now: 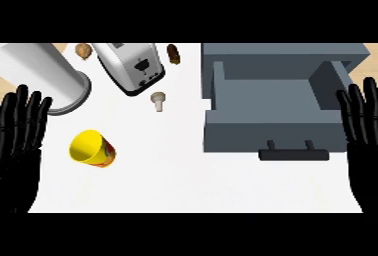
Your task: Pick up the cup, place it into the drawer and close the drawer
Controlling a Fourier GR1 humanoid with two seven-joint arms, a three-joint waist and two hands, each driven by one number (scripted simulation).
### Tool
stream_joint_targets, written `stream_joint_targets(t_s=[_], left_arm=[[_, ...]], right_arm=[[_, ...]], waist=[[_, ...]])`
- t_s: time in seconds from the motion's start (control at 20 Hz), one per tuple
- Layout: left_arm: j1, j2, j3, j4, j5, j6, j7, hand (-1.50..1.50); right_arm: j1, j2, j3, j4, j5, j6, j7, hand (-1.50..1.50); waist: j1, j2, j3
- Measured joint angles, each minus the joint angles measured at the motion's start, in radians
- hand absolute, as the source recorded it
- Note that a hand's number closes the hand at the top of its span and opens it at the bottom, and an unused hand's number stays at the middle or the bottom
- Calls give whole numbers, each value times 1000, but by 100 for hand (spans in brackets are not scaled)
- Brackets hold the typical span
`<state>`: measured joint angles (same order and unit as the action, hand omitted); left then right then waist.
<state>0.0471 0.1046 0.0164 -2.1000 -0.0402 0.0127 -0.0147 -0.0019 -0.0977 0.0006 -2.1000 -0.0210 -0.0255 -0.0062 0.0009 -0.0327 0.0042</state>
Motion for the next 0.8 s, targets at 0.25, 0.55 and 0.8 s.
stream_joint_targets(t_s=[0.25,0.55,0.8], left_arm=[[-14,63,88,20,140,-107,-29,-150],[-9,78,196,132,381,-171,49,-150],[-42,111,264,254,471,-218,64,-150]], right_arm=[[-4,-2,18,-13,18,15,-8,-150],[-20,-38,42,33,-13,79,66,-150],[-73,-58,16,90,-51,119,100,-150]], waist=[[1,23,-3],[5,32,-5],[2,33,-4]])
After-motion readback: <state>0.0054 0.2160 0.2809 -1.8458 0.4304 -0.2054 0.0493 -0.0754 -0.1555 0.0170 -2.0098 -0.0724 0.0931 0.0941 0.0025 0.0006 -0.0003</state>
